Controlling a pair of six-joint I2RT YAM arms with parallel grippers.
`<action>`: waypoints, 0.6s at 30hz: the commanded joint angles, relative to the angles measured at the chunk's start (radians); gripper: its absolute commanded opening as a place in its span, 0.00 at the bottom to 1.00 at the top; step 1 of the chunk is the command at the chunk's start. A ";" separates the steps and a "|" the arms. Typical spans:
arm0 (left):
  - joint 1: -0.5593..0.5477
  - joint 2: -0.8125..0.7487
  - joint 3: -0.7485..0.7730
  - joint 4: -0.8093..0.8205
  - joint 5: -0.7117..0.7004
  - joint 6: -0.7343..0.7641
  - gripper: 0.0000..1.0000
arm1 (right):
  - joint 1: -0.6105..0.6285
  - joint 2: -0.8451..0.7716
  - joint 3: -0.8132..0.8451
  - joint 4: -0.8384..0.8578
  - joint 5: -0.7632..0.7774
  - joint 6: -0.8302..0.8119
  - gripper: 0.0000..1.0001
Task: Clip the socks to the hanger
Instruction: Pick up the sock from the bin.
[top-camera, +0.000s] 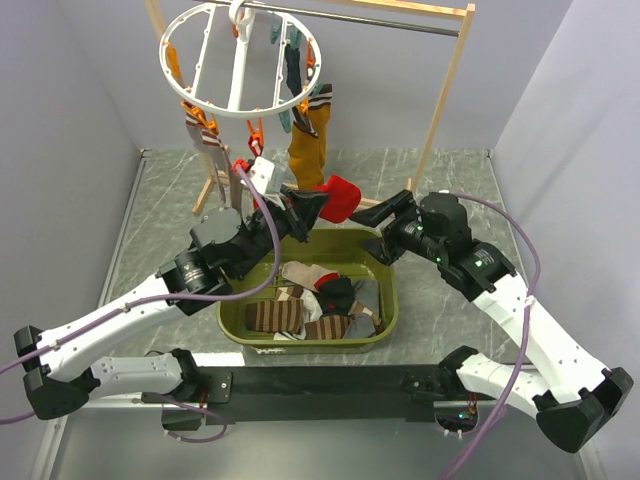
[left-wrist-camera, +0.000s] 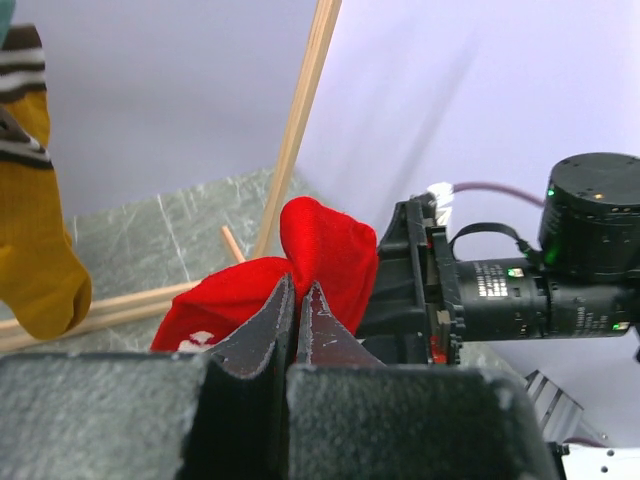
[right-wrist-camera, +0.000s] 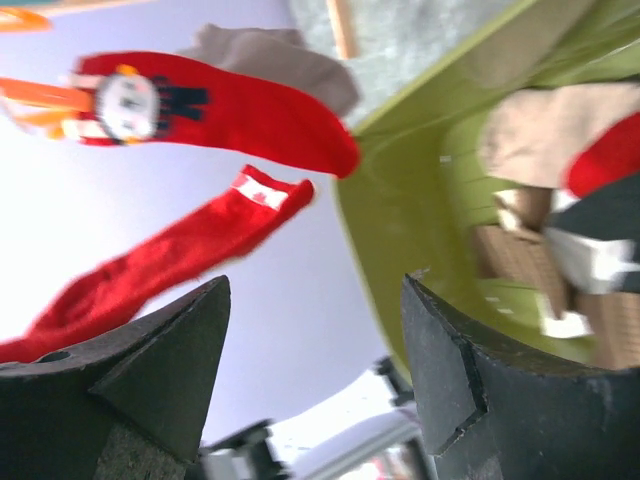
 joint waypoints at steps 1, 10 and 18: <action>0.001 -0.020 -0.013 0.091 0.022 0.039 0.01 | -0.011 0.011 0.003 0.113 -0.031 0.155 0.75; 0.002 -0.016 -0.050 0.151 0.075 0.053 0.01 | -0.014 -0.004 -0.070 0.213 -0.033 0.384 0.75; 0.002 0.006 -0.025 0.179 0.131 0.049 0.01 | -0.014 0.025 -0.093 0.288 -0.029 0.496 0.75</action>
